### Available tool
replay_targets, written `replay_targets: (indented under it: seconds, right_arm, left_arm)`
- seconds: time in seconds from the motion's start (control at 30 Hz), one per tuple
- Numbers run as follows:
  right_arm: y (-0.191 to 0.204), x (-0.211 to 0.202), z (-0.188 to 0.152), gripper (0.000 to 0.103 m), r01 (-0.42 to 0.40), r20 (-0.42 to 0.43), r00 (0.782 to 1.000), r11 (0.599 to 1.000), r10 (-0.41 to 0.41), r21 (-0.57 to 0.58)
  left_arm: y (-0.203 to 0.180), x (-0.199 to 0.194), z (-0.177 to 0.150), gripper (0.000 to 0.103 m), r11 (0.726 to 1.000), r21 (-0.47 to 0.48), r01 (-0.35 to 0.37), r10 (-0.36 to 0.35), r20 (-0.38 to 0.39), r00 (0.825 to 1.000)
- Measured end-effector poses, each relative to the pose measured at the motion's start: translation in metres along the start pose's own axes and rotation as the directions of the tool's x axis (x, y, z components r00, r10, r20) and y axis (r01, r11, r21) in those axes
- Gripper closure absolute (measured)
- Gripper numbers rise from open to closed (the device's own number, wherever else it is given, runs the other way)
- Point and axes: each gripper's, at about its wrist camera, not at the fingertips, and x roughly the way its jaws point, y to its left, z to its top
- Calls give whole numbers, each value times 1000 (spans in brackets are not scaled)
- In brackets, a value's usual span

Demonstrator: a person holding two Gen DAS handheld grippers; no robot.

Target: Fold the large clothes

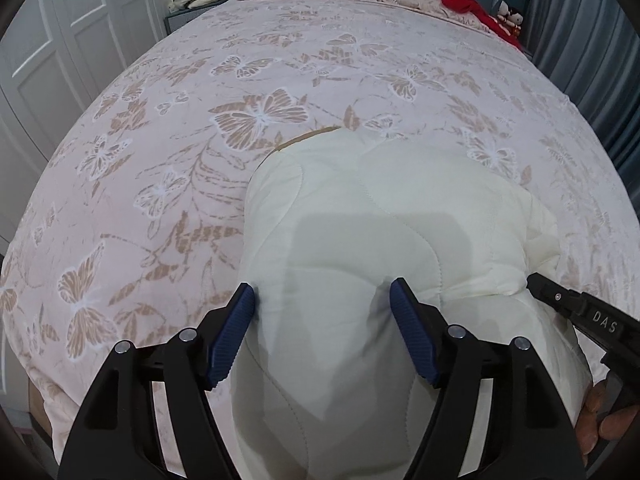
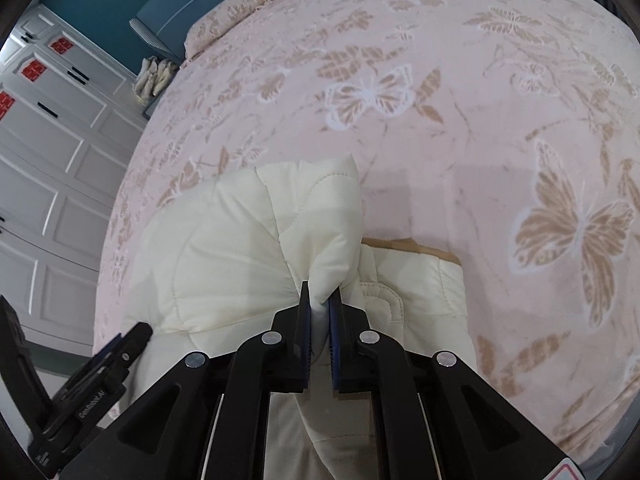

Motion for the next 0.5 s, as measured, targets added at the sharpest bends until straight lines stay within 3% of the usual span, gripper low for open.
replay_targets:
  seconds: [0.5]
  right_arm:
    - [-2,20,-8,97,30,30,999,998,-29,-52]
  left_arm:
    - [-3,27,-10,26,999,1,-33,33,-1,999]
